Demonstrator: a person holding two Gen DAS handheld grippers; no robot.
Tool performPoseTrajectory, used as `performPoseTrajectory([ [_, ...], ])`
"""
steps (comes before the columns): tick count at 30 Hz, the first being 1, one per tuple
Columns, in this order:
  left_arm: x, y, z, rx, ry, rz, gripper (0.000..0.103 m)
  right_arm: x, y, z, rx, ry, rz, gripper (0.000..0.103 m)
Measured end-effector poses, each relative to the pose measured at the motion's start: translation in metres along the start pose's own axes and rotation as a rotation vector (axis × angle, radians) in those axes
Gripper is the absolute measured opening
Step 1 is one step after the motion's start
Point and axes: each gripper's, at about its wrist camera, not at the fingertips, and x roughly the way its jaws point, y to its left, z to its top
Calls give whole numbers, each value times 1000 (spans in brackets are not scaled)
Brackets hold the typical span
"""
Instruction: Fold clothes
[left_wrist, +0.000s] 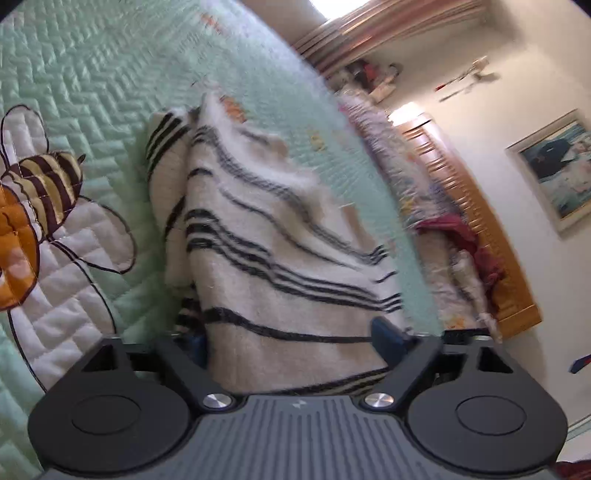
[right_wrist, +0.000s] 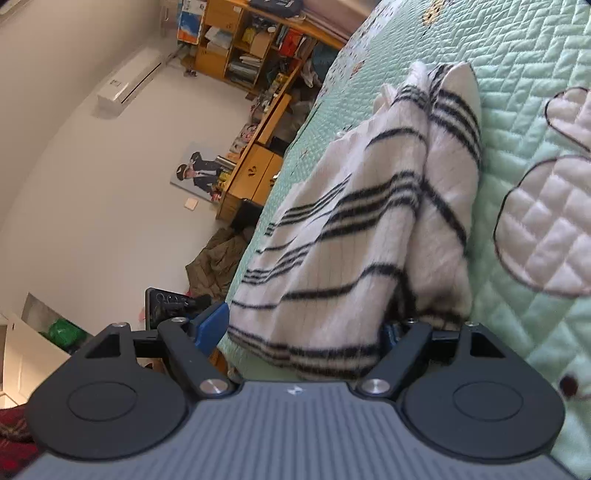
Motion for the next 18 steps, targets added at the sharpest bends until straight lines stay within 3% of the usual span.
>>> performPoseTrajectory([
  [1,2,1,1,-4,12,2,33,2,0,2,-16,8,-5,76],
  [2,5,2,3,-9,25,4,16,3,0,3,-32,16,-10,72],
  [4,2,-1,2,26,26,24,16,5,3,4,-74,41,-24,40],
  [6,-4,-9,-1,73,16,46,15,1,4,2,-93,27,-39,22],
  [9,-17,-21,-6,111,-21,27,13,-10,6,-4,-102,-49,-1,15],
  [15,-46,-18,-21,83,-124,-161,12,-25,13,-21,-123,-108,118,15],
  [17,-39,-12,-27,86,-68,-84,12,-28,4,-27,-94,-104,126,15],
  [18,-34,-10,-30,90,-37,-37,12,-27,-1,-30,-83,-91,91,15],
])
